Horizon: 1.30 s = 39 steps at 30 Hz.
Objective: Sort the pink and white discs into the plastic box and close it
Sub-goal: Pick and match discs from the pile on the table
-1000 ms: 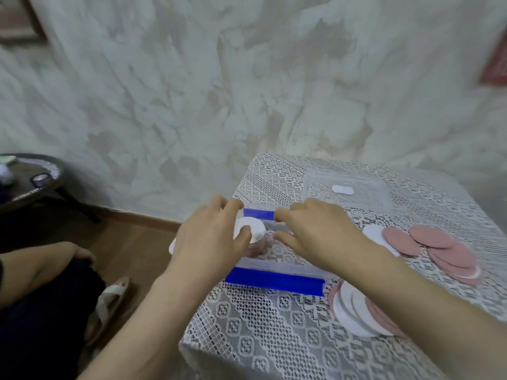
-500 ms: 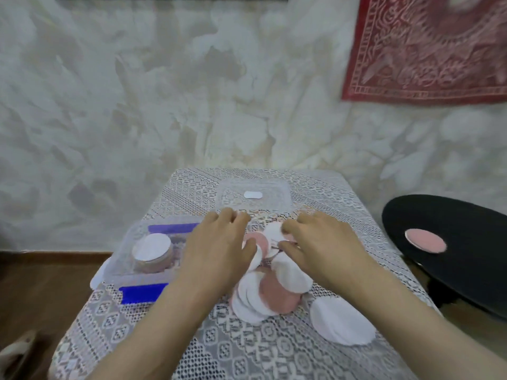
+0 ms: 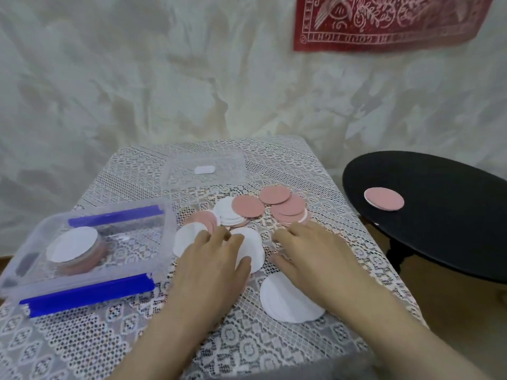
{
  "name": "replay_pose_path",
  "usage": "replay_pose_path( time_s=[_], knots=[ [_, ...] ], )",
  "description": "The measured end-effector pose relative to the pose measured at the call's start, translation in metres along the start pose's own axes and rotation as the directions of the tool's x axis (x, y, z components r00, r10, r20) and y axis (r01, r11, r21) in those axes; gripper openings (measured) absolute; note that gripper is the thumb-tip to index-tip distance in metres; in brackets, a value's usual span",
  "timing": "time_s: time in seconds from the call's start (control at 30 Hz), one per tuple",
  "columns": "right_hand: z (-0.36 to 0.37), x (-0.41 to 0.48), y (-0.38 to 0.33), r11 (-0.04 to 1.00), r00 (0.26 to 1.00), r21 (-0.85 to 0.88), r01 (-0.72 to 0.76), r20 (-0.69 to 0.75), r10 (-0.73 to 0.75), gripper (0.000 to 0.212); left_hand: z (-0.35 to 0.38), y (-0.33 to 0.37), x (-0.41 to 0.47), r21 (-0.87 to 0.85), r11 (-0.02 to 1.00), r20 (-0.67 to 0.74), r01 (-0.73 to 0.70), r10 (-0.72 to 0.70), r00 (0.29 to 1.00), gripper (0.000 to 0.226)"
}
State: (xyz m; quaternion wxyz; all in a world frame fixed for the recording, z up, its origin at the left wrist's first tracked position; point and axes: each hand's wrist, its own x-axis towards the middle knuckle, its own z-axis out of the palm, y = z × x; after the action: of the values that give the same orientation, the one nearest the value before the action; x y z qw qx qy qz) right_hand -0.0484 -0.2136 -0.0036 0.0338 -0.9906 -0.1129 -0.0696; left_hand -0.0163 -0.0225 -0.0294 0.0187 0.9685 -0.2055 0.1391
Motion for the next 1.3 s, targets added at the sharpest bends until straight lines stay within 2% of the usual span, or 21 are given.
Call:
replay_pose_path(
  time_s=[0.23,0.37,0.47,0.57,0.77,0.87,1.03,1.1,1.13,1.2,1.3],
  knots=[
    [-0.017,0.006,0.014,0.992,0.990,0.121,0.023,0.137,-0.040,0.042,-0.003,-0.001,-0.007,-0.013,1.000,0.013,-0.005,0.005,1.000,0.033],
    [-0.016,-0.007,0.014,0.980,0.951,0.199,0.006,0.301,-0.067,0.056,-0.004,0.001,-0.017,-0.025,1.000,0.007,-0.012,0.012,1.000,0.034],
    [-0.018,-0.014,0.013,0.965,0.931,0.263,-0.012,0.355,-0.085,0.064,-0.003,0.002,-0.020,-0.048,0.999,-0.004,-0.016,0.016,1.000,0.036],
    [-0.020,-0.014,0.011,0.961,0.925,0.276,-0.014,0.369,-0.093,0.059,-0.003,0.001,-0.024,-0.077,0.997,-0.018,-0.020,0.019,1.000,0.040],
    [-0.016,-0.008,0.010,0.911,0.895,0.389,-0.134,0.442,-0.057,0.045,-0.002,-0.002,-0.026,-0.124,0.992,-0.033,-0.027,0.024,0.999,0.038],
    [-0.011,0.000,0.012,0.836,0.897,0.517,-0.185,0.436,-0.071,0.033,-0.004,-0.004,-0.025,-0.151,0.988,-0.039,-0.034,0.028,0.999,0.039],
    [0.006,0.028,0.019,0.602,0.972,0.767,-0.220,0.225,0.069,0.015,-0.007,-0.008,-0.023,-0.175,0.985,-0.010,0.002,-0.004,1.000,0.054],
    [0.015,0.041,0.016,0.515,0.977,0.830,-0.214,0.177,0.120,0.017,-0.007,-0.009,-0.022,-0.214,0.976,0.005,0.026,-0.025,1.000,0.064],
    [0.018,0.047,0.013,0.505,0.979,0.839,-0.205,0.165,0.123,0.020,-0.007,-0.009,-0.022,-0.244,0.969,0.016,0.044,-0.041,0.999,0.068],
    [0.023,0.053,0.008,0.567,0.983,0.803,-0.182,0.138,0.119,0.026,-0.008,-0.010,-0.021,-0.294,0.953,0.025,0.073,-0.069,0.997,0.070],
    [0.023,0.054,0.007,0.803,0.990,0.579,-0.139,0.069,0.121,0.031,-0.008,-0.012,-0.021,-0.289,0.955,0.034,0.067,-0.060,0.998,0.062]
  ],
)
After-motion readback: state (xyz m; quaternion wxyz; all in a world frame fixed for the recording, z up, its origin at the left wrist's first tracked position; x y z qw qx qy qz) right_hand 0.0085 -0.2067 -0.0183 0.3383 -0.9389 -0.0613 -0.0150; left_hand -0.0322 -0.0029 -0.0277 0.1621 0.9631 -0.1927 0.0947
